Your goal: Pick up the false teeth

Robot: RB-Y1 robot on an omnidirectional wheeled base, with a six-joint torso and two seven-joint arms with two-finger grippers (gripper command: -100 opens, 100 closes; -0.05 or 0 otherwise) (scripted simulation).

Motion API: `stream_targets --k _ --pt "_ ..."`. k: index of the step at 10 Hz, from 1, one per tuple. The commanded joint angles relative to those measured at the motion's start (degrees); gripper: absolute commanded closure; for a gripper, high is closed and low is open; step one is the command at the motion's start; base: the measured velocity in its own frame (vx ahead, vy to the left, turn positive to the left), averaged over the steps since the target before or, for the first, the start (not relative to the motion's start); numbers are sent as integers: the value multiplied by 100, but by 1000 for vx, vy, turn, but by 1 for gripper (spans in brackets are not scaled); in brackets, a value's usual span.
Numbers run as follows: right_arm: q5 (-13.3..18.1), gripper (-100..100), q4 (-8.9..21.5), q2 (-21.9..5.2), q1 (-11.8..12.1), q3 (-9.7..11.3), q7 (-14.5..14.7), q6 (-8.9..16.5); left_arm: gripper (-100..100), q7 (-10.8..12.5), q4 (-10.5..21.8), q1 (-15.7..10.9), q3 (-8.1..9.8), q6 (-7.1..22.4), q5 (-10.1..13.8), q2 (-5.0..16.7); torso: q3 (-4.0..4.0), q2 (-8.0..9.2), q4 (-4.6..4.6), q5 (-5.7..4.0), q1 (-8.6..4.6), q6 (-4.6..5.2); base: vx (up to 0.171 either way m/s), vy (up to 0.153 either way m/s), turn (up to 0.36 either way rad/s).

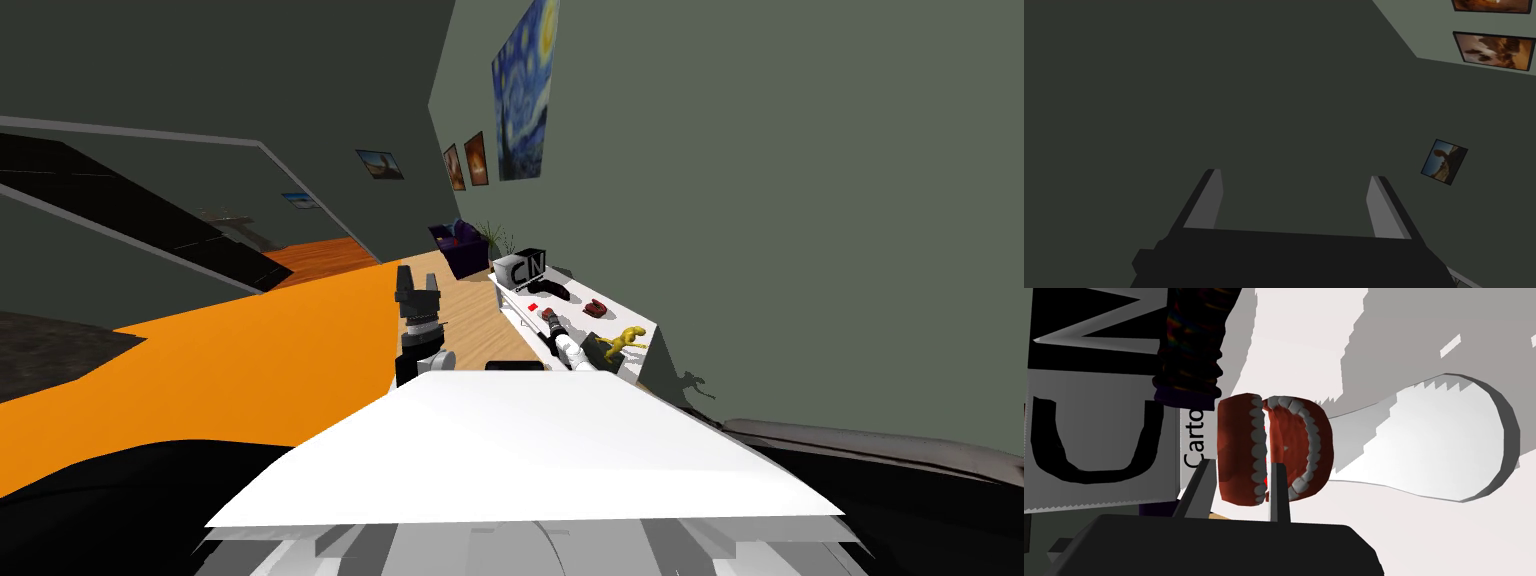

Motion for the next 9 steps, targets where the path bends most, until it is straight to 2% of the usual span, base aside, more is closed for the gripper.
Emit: stream_targets --k 1,2,9 --pt "0 0 0 0 0 0 0 0 0 0 0 0 0 0 0 0 0 0 0 0 0 0 0 0 0" --pt "-161 100 -41 26 -7 4 204 -14 0 0 0 0 0 0 0 0 1 1 0 0 0 0 -19 -14 -102" --pt "-615 100 53 212 -257 93 821 -65 0 0 0 0 0 0 0 0 12 18 7 2 1 1 -37 -10 -68"
